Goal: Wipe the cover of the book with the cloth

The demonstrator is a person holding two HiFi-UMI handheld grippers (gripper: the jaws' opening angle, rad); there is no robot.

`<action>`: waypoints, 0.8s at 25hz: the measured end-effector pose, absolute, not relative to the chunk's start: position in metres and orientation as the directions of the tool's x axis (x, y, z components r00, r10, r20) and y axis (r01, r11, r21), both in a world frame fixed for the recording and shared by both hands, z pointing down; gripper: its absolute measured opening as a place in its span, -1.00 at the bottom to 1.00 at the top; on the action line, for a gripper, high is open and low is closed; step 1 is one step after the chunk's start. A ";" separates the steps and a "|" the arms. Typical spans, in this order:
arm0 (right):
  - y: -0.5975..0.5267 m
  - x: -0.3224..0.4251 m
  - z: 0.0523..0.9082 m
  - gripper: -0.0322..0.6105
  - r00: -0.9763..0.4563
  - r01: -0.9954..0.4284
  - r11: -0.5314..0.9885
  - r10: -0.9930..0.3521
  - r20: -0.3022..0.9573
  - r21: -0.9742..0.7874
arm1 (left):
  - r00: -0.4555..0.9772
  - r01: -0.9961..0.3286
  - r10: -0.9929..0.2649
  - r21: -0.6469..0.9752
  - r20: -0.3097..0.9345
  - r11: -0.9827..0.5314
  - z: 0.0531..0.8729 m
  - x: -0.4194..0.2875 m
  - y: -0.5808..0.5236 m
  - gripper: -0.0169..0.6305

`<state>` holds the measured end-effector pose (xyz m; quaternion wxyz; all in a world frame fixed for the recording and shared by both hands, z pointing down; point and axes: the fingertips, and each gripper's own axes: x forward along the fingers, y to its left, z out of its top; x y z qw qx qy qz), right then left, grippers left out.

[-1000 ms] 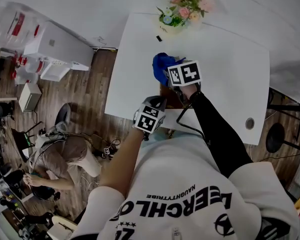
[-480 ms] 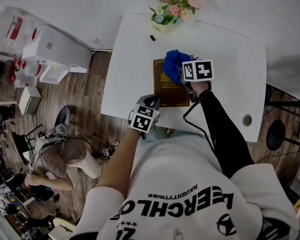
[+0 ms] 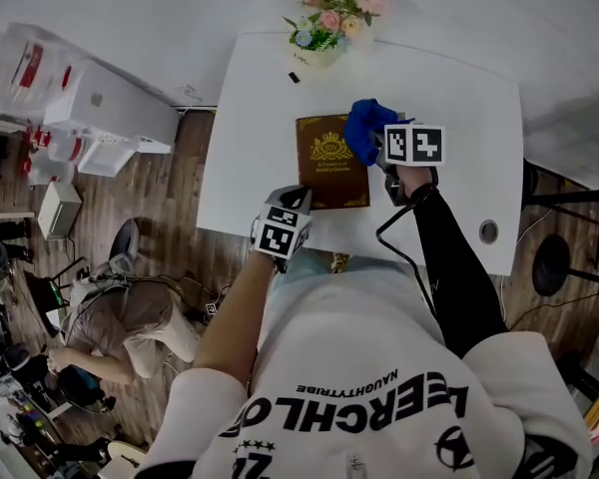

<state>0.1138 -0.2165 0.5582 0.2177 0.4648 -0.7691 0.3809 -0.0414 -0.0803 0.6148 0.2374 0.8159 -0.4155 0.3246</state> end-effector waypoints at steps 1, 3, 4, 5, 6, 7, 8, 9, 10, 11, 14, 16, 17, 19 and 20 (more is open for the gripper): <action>-0.215 0.109 0.552 -0.59 -0.492 -0.870 0.294 -0.555 0.671 -0.395 | 0.446 -0.833 -0.525 0.121 0.725 -0.539 0.613 -0.040 -0.081 -0.77; -0.211 0.098 0.540 -0.59 -0.529 -0.848 0.324 -0.560 0.637 -0.419 | 0.447 -0.837 -0.531 0.128 0.719 -0.532 0.611 -0.039 -0.081 -0.77; -0.207 0.090 0.535 -0.59 -0.550 -0.834 0.338 -0.557 0.622 -0.435 | 0.447 -0.839 -0.535 0.128 0.717 -0.529 0.612 -0.040 -0.081 -0.77; -0.203 0.081 0.531 -0.59 -0.574 -0.818 0.351 -0.549 0.608 -0.456 | 0.445 -0.839 -0.537 0.124 0.716 -0.529 0.613 -0.041 -0.081 -0.77; -0.198 0.071 0.528 -0.59 -0.599 -0.800 0.364 -0.538 0.593 -0.477 | 0.443 -0.839 -0.539 0.119 0.716 -0.530 0.615 -0.043 -0.081 -0.77; -0.194 0.060 0.525 -0.59 -0.623 -0.781 0.378 -0.526 0.579 -0.497 | 0.442 -0.839 -0.540 0.117 0.716 -0.532 0.616 -0.044 -0.081 -0.77; -0.190 0.050 0.523 -0.59 -0.644 -0.764 0.390 -0.512 0.568 -0.514 | 0.444 -0.838 -0.539 0.119 0.716 -0.532 0.617 -0.045 -0.080 -0.77; -0.187 0.039 0.523 -0.59 -0.660 -0.750 0.401 -0.498 0.562 -0.526 | 0.446 -0.838 -0.538 0.122 0.715 -0.532 0.617 -0.045 -0.080 -0.77; -0.185 0.029 0.525 -0.59 -0.672 -0.740 0.409 -0.484 0.560 -0.534 | 0.448 -0.838 -0.538 0.126 0.714 -0.531 0.616 -0.045 -0.081 -0.77; -0.183 0.020 0.528 -0.59 -0.680 -0.733 0.416 -0.469 0.563 -0.539 | 0.451 -0.837 -0.538 0.128 0.713 -0.532 0.616 -0.044 -0.081 -0.77; -0.173 -0.005 0.542 -0.59 -0.693 -0.720 0.426 -0.414 0.590 -0.547 | 0.456 -0.834 -0.537 0.131 0.710 -0.535 0.616 -0.044 -0.081 -0.77; -0.165 -0.019 0.552 -0.59 -0.697 -0.715 0.430 -0.375 0.611 -0.552 | 0.458 -0.835 -0.538 0.134 0.708 -0.534 0.615 -0.045 -0.080 -0.77; -0.162 -0.024 0.558 -0.59 -0.692 -0.718 0.431 -0.361 0.625 -0.546 | 0.459 -0.835 -0.539 0.135 0.706 -0.533 0.615 -0.045 -0.081 -0.77; -0.159 -0.026 0.569 -0.59 -0.671 -0.736 0.430 -0.357 0.650 -0.523 | 0.465 -0.835 -0.538 0.146 0.703 -0.531 0.614 -0.043 -0.080 -0.77; -0.159 -0.024 0.572 -0.59 -0.661 -0.745 0.426 -0.365 0.656 -0.513 | 0.471 -0.834 -0.536 0.155 0.701 -0.530 0.612 -0.041 -0.079 -0.77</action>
